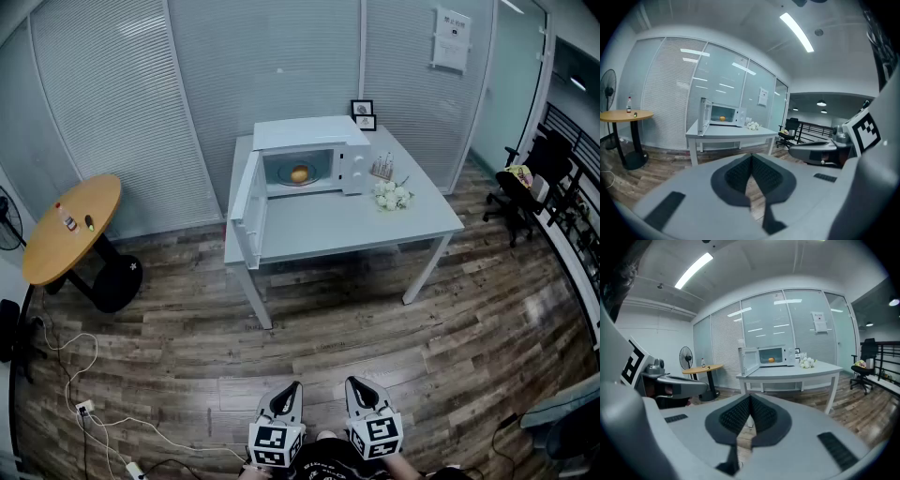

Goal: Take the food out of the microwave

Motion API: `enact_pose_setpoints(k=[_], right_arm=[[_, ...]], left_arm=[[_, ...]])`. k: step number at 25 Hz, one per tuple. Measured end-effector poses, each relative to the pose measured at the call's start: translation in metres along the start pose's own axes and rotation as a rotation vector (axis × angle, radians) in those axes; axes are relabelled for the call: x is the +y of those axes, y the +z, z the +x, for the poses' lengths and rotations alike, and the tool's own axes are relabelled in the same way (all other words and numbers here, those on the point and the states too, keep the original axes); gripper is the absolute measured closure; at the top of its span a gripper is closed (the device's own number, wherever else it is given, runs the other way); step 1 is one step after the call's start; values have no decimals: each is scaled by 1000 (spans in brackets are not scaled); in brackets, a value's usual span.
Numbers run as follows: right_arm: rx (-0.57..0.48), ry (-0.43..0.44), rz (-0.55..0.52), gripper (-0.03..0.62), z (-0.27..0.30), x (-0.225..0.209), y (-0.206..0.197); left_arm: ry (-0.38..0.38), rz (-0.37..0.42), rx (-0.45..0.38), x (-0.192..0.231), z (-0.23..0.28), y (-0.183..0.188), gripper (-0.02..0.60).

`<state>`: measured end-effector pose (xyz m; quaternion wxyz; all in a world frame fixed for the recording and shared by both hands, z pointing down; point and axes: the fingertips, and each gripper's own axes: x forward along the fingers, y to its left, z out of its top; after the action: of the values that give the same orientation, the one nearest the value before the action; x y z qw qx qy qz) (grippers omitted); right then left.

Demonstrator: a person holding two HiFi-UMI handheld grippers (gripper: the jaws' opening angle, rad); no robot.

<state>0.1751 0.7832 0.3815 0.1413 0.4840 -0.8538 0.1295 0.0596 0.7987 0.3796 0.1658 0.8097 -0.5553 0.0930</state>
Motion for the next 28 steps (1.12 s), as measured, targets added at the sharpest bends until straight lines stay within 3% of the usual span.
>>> enact_pose_setpoints(k=[20, 28], right_arm=[[-25, -122, 51, 588, 118, -3, 42], [6, -165, 79, 588, 134, -7, 38]], left_arm=[[-127, 44, 46, 102, 97, 35, 574], [-175, 62, 38, 114, 122, 51, 574]])
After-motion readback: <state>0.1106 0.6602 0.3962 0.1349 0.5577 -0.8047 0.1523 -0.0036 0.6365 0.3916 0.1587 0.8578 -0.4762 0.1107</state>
